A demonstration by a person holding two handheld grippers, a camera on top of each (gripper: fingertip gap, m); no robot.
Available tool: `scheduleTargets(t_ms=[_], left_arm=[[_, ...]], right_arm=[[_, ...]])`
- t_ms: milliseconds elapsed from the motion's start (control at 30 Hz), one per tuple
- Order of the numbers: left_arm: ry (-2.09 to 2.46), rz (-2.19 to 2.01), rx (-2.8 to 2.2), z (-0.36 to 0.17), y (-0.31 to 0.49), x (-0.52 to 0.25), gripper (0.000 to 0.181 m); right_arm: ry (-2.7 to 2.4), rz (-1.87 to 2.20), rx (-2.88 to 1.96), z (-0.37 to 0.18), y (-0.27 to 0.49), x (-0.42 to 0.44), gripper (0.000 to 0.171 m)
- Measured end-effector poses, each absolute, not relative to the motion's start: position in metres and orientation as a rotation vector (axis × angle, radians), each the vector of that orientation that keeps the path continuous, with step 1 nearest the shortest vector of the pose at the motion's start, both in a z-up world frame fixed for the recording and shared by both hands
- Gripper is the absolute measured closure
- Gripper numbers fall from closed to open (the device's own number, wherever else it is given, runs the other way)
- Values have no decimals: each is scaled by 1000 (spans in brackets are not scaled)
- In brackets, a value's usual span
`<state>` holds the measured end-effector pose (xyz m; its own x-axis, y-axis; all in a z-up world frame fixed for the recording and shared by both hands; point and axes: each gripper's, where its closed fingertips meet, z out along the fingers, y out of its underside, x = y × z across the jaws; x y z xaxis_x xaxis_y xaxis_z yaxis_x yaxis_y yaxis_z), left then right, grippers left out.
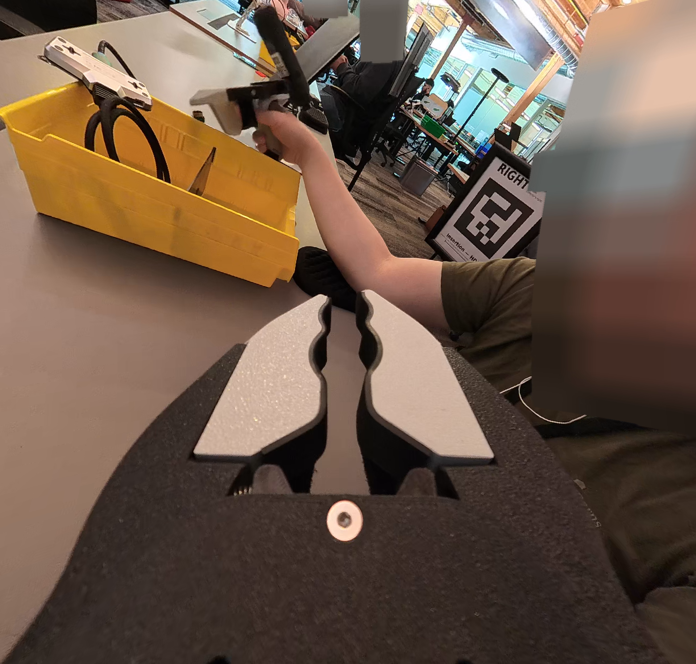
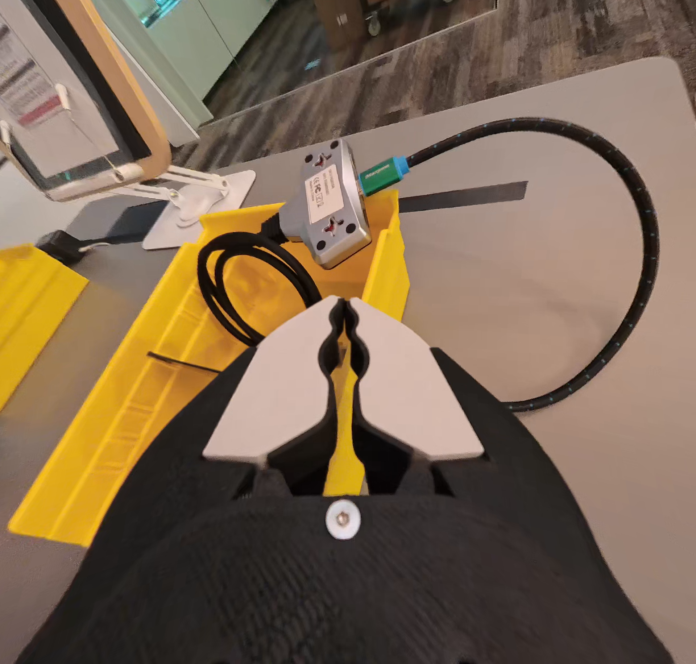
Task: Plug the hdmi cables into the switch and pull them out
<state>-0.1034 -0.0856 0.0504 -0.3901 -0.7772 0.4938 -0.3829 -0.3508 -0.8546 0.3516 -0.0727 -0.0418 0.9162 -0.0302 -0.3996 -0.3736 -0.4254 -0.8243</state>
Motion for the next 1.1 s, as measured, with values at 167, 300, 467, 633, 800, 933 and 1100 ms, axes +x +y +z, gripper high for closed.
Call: scheduleTargets(t_ms=[167,300,467,633,800,933,1100], left_arm=[[1568,-1800,-1511,51,-86,-104,169],[1567,-1800,-1511,51,-85,-105,169],[1556,-1810,-1501,54,-82,-108,169],[1533,-1831,-1524,50,-76,-108,169],[1542,-1838,-1531,48,-77,-107,169],[1546,-1833,-1533,47,-78,-105,169],[1542,-1827,-1532,49,-81,-103,169]], right_arm=[[210,243,-1988,-36,-81,358,160],[161,30,-2036,-32,-92,371,146],[-128,-166,-2167,-68,-116,381,143],[-273,-147,-2036,-85,-95,369,140],[-216,-257,-2149,-104,-88,389,163],[-116,-186,-1957,-31,-87,378,164],[-57,-57,-1790,57,-70,322,164]])
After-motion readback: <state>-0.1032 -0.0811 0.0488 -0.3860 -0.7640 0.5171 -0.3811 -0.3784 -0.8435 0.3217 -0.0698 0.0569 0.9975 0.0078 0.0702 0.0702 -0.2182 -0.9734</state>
